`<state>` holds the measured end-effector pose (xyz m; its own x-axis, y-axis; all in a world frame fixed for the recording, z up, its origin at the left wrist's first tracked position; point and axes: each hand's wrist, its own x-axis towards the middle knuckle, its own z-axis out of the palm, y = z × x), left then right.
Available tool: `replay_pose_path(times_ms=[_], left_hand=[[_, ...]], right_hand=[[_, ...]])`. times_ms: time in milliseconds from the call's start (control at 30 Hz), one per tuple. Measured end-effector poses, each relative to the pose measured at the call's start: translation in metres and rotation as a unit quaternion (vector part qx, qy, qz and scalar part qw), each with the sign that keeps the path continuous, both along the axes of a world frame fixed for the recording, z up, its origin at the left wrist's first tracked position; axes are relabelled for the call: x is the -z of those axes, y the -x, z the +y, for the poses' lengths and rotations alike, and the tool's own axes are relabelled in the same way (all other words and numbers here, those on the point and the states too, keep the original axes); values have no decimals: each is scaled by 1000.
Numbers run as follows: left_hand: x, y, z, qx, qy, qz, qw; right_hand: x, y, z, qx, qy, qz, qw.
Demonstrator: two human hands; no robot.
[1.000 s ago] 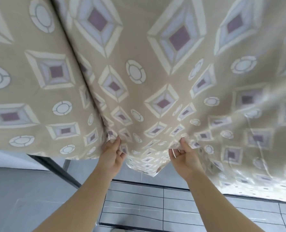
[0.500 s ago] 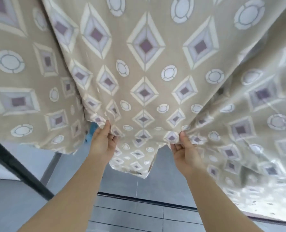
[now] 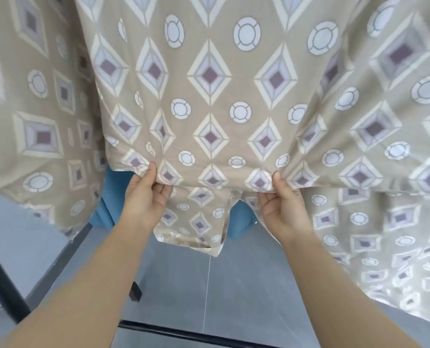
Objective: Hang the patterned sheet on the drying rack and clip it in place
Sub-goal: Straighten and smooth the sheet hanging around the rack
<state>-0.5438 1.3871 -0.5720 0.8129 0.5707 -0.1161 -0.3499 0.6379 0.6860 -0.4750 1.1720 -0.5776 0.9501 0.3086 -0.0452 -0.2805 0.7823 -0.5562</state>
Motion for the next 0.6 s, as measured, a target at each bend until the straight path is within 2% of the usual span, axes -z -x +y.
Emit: replay_pose_path(times_ms=[133, 367, 600], left_hand=[[3, 0, 9, -3, -29, 23, 999], [40, 1, 9, -8, -5, 28, 1000], [77, 9, 2, 0, 34, 51, 998]], right_hand=[[7, -8, 6, -7, 6, -4, 1000], [31, -8, 9, -4, 37, -21, 999], [67, 6, 3, 2, 40, 31, 999]])
